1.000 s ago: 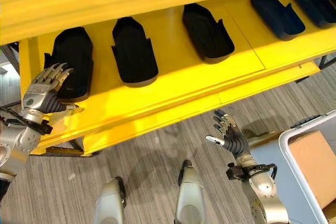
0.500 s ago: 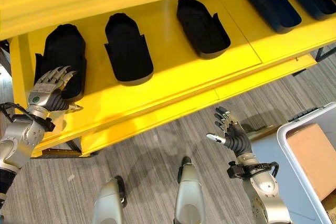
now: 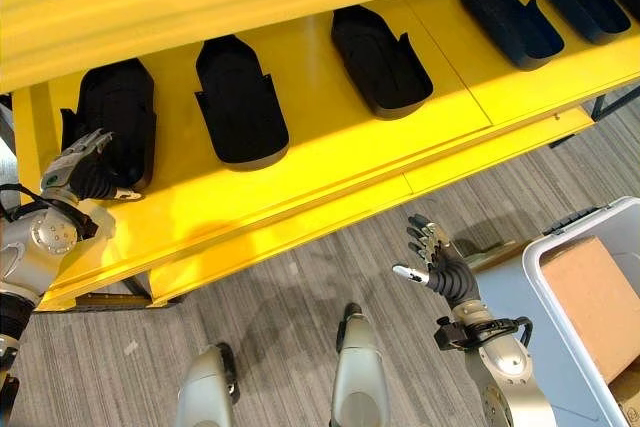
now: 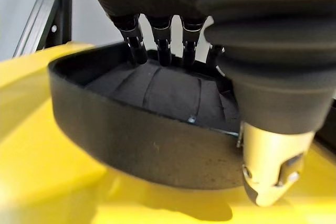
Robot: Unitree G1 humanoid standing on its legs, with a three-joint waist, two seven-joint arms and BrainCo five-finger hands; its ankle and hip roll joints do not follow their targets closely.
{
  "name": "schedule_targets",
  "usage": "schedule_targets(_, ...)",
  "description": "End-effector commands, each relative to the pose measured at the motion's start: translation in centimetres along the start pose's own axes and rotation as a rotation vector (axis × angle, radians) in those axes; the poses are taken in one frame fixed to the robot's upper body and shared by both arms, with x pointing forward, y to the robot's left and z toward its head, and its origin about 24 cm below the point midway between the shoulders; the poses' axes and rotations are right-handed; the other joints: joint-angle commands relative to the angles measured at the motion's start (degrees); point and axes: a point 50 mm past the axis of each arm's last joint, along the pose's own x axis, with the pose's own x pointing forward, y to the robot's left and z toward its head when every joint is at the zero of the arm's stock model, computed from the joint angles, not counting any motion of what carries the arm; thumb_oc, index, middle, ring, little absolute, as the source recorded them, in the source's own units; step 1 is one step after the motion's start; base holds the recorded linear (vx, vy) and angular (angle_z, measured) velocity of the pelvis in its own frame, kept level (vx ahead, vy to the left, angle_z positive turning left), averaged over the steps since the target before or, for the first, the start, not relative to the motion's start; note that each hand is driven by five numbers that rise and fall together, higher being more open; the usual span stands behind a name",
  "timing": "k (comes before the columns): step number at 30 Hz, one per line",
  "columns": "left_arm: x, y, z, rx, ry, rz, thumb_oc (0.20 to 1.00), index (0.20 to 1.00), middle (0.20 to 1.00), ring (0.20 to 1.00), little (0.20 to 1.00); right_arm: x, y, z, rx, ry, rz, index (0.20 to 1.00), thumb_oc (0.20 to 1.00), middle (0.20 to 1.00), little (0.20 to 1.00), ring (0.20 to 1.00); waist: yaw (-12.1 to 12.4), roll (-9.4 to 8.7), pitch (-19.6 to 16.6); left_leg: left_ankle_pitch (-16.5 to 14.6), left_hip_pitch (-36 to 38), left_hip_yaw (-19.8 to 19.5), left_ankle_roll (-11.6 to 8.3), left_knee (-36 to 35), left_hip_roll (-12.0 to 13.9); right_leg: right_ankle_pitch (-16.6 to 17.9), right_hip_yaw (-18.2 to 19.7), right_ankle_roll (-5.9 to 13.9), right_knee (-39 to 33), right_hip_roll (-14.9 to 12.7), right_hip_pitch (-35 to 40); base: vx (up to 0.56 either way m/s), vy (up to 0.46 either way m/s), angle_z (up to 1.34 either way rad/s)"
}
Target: Move parts from the plastic box to the shelf.
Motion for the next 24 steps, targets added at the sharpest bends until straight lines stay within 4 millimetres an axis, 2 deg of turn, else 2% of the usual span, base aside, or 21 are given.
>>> schedule_targets(1, 1.2, 1.7, 0.4, -0.045, 0.023, 0.042, 1.000, 1.000, 1.000, 1.000, 1.000, -0.2, -0.6, 1.7, -0.031, -0.071, -0.015, 1.000, 1.000, 1.000, 1.000, 1.000, -0.22, -1.15, -2.03, 5.64, 1.98, -0.76, 0.06, -3.91, 1.44, -1.74, 1.71, 0.32, 1.38, -4.09, 3.22, 0.00, 0.000, 0.00)
schedule_targets(11, 1.1, -0.3, 1.3, -0.117, 0.024, 0.003, 1.000, 1.000, 1.000, 1.000, 1.000, -0.1, -0.5, 1.4, -0.019, -0.051, -0.007, 1.000, 1.000, 1.000, 1.000, 1.000, 0.05, -1.32, -1.65, 5.43, 2.84, -0.90, -0.06, -3.94, 1.49, -2.05, 1.95, 0.08, 1.66, -3.91, 3.89, 0.00, -0.001, 0.00)
schedule_targets(12, 0.5, -1.5, 1.1, -0.181, 0.045, -0.017, 1.000, 1.000, 1.000, 1.000, 1.000, 0.0, -0.5, 1.4, -0.016, -0.049, -0.007, 1.000, 1.000, 1.000, 1.000, 1.000, 0.24, -1.27, -1.44, 5.33, 3.24, -0.94, -0.09, -3.88, 1.55, -2.22, 1.98, 0.00, 1.76, -3.76, 4.24, 0.00, 0.000, 0.00)
schedule_targets(17, -0.2, -3.0, 0.7, -0.255, 0.089, -0.019, 1.000, 1.000, 1.000, 1.000, 1.000, 0.2, -0.3, 1.3, -0.013, -0.038, 0.000, 1.000, 1.000, 1.000, 1.000, 1.000, 0.36, -1.25, -1.34, 5.20, 3.60, -0.90, -0.09, -3.71, 1.68, -2.33, 2.02, -0.12, 1.92, -3.64, 4.42, 0.00, 0.000, 0.00)
schedule_targets(19, -0.9, -4.7, 0.2, -0.319, 0.144, -0.024, 1.000, 1.000, 1.000, 1.000, 1.000, 0.3, 0.0, 1.2, -0.009, -0.035, 0.014, 1.000, 1.000, 1.000, 1.000, 1.000, 0.51, -1.28, -1.30, 5.12, 3.88, -0.96, -0.08, -3.73, 1.73, -2.45, 2.05, -0.23, 2.01, -3.59, 4.64, 0.00, 0.000, 0.00)
schedule_targets(24, -2.3, -7.0, 0.2, -0.451, 0.197, -0.017, 1.000, 1.000, 1.000, 1.000, 1.000, 0.5, 0.2, 1.5, -0.009, -0.044, 0.010, 1.000, 1.000, 1.000, 1.000, 1.000, 0.81, -1.33, -1.26, 5.01, 4.31, -0.90, -0.01, -3.93, 1.55, -2.55, 1.98, -0.33, 2.03, -3.53, 5.05, 0.00, 0.000, -0.01)
